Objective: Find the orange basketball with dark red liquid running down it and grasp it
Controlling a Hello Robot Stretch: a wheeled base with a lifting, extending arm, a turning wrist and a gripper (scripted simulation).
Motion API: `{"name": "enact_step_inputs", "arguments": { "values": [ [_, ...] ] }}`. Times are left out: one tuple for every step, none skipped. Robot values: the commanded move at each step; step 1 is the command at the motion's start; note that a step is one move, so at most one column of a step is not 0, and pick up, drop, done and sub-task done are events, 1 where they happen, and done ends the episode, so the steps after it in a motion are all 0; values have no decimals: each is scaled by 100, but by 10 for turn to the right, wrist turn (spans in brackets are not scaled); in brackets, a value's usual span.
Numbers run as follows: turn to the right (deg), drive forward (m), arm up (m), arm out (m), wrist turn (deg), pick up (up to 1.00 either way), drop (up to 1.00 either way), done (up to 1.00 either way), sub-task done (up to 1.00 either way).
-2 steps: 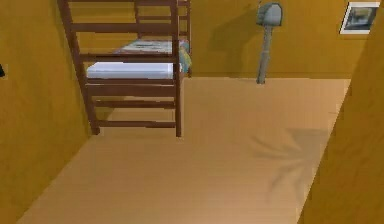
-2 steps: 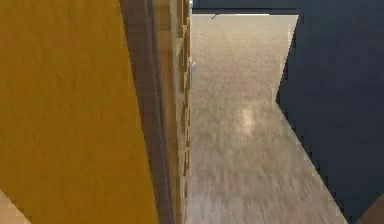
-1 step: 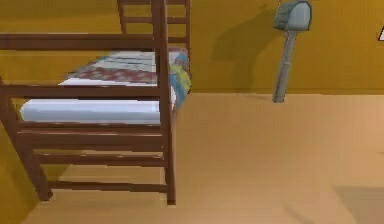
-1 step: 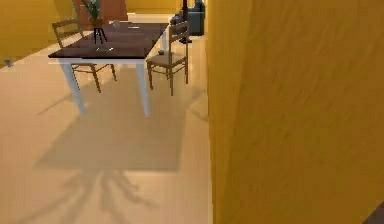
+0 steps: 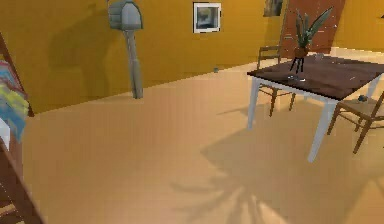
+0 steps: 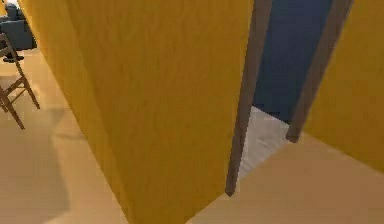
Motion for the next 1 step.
{"name": "enact_step_inputs", "arguments": {
  "values": [
    [0,100,0,0,0,0,0,0,0]
  ]
}}
